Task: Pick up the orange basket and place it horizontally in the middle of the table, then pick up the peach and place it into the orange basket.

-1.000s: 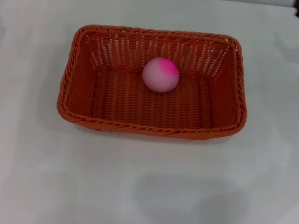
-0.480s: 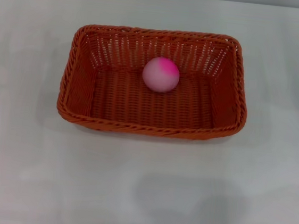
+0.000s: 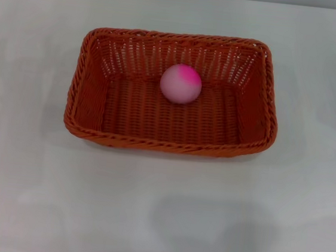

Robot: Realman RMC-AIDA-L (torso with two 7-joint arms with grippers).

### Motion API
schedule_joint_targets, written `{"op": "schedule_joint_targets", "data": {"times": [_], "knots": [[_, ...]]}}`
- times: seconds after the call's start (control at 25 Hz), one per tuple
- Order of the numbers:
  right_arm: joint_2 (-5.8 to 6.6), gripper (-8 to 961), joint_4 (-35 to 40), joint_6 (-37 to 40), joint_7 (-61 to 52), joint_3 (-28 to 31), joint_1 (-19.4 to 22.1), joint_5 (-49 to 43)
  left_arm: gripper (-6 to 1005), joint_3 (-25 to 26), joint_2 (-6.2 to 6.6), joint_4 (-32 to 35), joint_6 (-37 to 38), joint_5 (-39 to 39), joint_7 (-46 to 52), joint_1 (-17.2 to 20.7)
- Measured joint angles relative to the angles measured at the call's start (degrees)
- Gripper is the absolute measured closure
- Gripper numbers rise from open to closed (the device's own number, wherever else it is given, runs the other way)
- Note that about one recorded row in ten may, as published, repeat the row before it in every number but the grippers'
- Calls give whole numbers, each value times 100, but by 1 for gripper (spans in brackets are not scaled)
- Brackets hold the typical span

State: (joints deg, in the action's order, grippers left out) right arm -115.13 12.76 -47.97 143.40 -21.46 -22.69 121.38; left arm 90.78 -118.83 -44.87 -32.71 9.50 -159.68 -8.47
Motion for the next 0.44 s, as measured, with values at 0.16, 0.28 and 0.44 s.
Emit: {"op": "schedule_joint_targets", "data": {"times": [0.16, 0.28, 0.44], "knots": [[0, 141, -3, 0, 32, 14, 18, -1, 152, 1, 8, 196, -67, 10, -1, -115], [0, 142, -5, 3, 129, 22, 20, -1, 152, 7, 9, 259, -78, 5, -1, -154], [0, 142, -8, 215, 261, 60, -5, -9, 152, 17, 2, 325, -71, 0, -2, -202]]}}
